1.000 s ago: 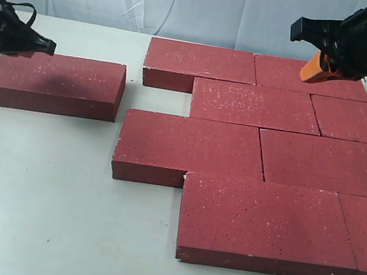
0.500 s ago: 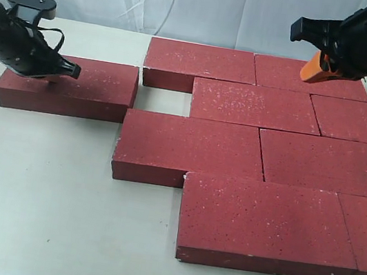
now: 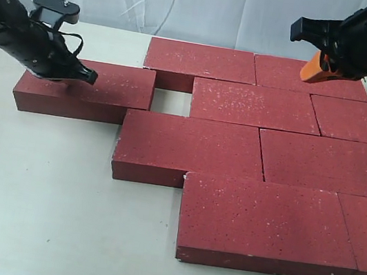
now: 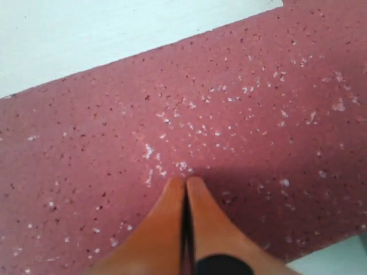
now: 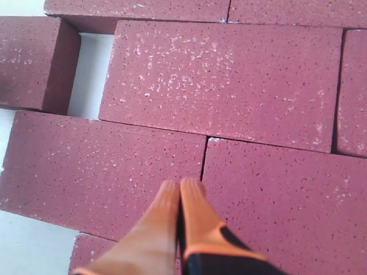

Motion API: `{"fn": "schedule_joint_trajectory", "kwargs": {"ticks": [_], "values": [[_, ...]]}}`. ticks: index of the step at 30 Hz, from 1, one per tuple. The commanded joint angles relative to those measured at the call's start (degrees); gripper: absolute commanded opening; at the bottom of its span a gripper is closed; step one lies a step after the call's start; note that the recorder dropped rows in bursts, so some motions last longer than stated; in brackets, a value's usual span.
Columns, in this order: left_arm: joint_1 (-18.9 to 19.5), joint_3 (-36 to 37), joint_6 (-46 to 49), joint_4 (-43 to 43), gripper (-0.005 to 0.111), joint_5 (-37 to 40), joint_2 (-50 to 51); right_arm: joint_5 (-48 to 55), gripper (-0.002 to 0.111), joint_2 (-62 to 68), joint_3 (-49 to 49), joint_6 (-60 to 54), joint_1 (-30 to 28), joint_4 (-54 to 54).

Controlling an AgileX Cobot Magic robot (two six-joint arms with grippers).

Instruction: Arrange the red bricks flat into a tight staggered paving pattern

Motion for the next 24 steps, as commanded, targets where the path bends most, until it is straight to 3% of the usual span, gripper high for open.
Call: {"fn": "schedule_joint_trajectory", "kwargs": {"ticks": [1,5,8,19,24], "values": [[4.9,-1.6,0.1,1.3,0.0,2.3,-4.1,-0.5,-0.001,0.0,0.1,-0.3,-0.4,0.0],[13.6,-1.6,-6.6,1.3,0.0,3.7,-4.8,-0.5,-0.001,0.0,0.1,-0.3,-0.4,0.0],[16.6,-1.6,-7.6,1.3,0.0,4.6,-3.5,-0.5,-0.001,0.0,0.1,-0.3,-0.4,0.0],[16.9,-1.6,-7.2,-2.3,0.0,3.3,3.1,-0.6,-0.001,0.0,0.1,-0.3,-0.4,0.0],[16.2,-1.6,-2.1,-7.3,0.0,3.3,4.8,-0.6,-0.001,0.0,0.1,-0.3,-0.4,0.0]]}}
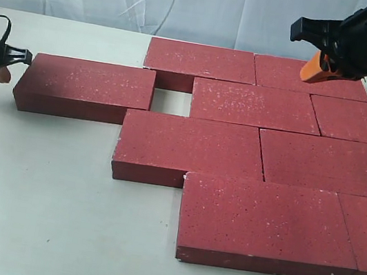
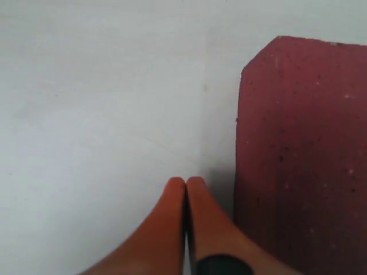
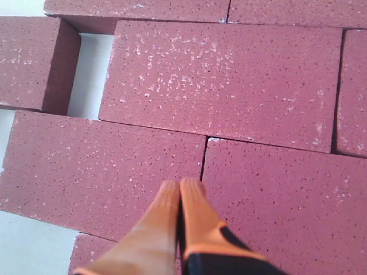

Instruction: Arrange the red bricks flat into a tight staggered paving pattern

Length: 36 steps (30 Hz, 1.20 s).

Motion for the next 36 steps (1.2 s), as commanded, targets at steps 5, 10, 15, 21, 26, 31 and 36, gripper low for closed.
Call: {"fn": "schedule_joint_trajectory", "kwargs": {"ticks": [5,10,15,21,26,31,36], "values": [[-3.4,-0.1,12.0,-12.1,0.0,-0.4,1.3,-0.6,-0.001,0.0,0.1,-0.3,-0.4,0.0],[-5.8,-0.1,13.4,-13.5,0.0,-0.6,1.3,-0.6,-0.001,0.0,0.1,-0.3,-0.4,0.0],[-7.6,-0.1,15.4,-13.8,0.0,-0.8,1.6,-0.6,-0.001,0.0,0.1,-0.3,-0.4,0.0],[-9.2,-0.1,18.2,-14.9,0.0,-1.1,1.7,-0.6,-0.001,0.0,0.1,-0.3,-0.4,0.0],[-10.1,-0.1,19.6,-16.2,0.0,-1.2,1.7,-0.6,-0.001,0.0,0.1,-0.3,-0.4,0.0],[-10.8,-0.1,22.5,-16.7,0.0,-1.1,1.7,-0.6,-0.001,0.0,0.1,-0.3,-0.4,0.0],[-10.8,-0.1,22.5,-16.7,0.0,-1.2,1.7,-0.7,-0.001,0.0,0.1,-0.3,-0.4,-0.1]]}}
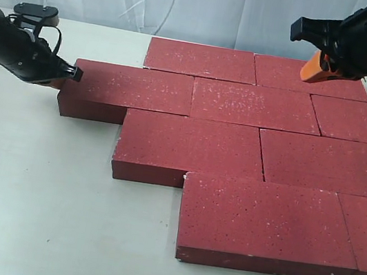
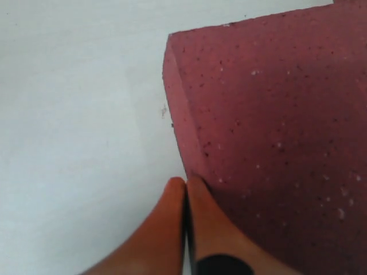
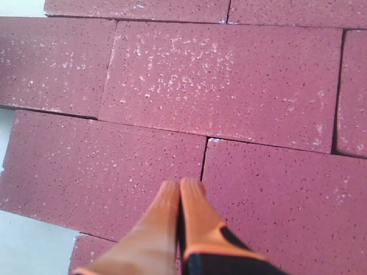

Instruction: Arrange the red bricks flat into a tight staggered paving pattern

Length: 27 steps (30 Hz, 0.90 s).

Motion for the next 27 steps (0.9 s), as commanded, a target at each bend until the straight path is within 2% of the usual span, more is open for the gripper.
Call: {"fn": "schedule_joint_trajectory", "kwargs": {"ticks": [1,6,14,19,27], "values": [[-0.3,-0.1,0.4,-0.6,0.0,-0.2,0.6,-0.6,-0.001,0.0,0.1,-0.3,-0.4,-0.1],[0.4,-0.1,-0.4,0.9,0.0,-0.2,0.6,-0.5,-0.001,0.0,0.1,-0.3,-0.4,-0.1],[4.3,-0.1,-6.4,3.7,0.0,1.1,-1.9,-0.4,-0.001,0.0,0.1,-0.3,-0.4,-0.1],[6.4,-0.1,-11.8,5.5,0.0,4.5,-5.5,-0.1,-0.001,0.0,0.1,-0.3,-0.4,-0.1],[6.4,-0.1,-17.9,10.6,0.0,11.5,-10.4,1.1,-0.001,0.0,0.1,-0.3,-0.4,-0.3]]}}
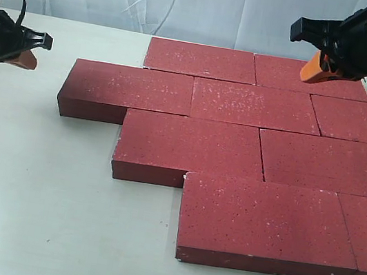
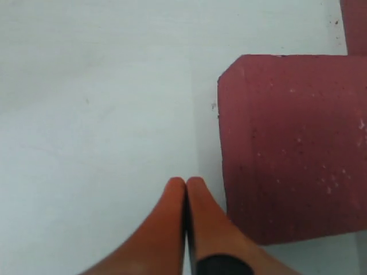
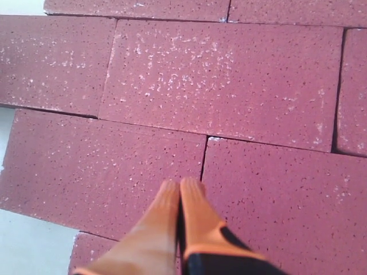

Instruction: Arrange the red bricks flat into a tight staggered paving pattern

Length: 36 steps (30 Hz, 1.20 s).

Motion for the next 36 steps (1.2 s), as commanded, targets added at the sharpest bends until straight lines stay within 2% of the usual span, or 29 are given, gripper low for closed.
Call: {"fn": "schedule_joint_trajectory", "kwargs": {"ticks": [1,5,10,17,21,28,36], "values": [[0.1,-0.1,-4.4,4.5,0.0,4.5,-3.2,1.5,-0.001,0.0,0.1,-0.3,-0.4,-0.4],[0.1,-0.1,-8.9,8.3,0.0,8.2,-7.0,4.7,-0.001,0.0,0.1,-0.3,-0.4,-2.0],[-0.5,2.9,-9.6,9.5,0.0,8.6,-13.5,5.3,-0.001,0.0,0.1,-0.3,-0.4,-3.6],[-6.4,9.2,-16.1,18.6,0.0,4.7,-25.8,6.3,-0.001,0.0,0.3,-0.3,-0.4,-5.3],[-8.4,13.0,-20.4,24.1,0.0,3.8,-31.4,5.8,-0.001,-0.2,2.2,-0.3,-0.4,-5.2],[-8.4,20.5,-21.2,24.1,0.0,3.8,-39.8,2.2,-0.001,-2.4,8.6,-0.1,-0.4,-5.1],[-8.4,27.1,-21.2,23.7,0.0,4.4,-49.5,-1.2,-0.001,-11.8,16.3,0.1,-0.4,-5.9]]}}
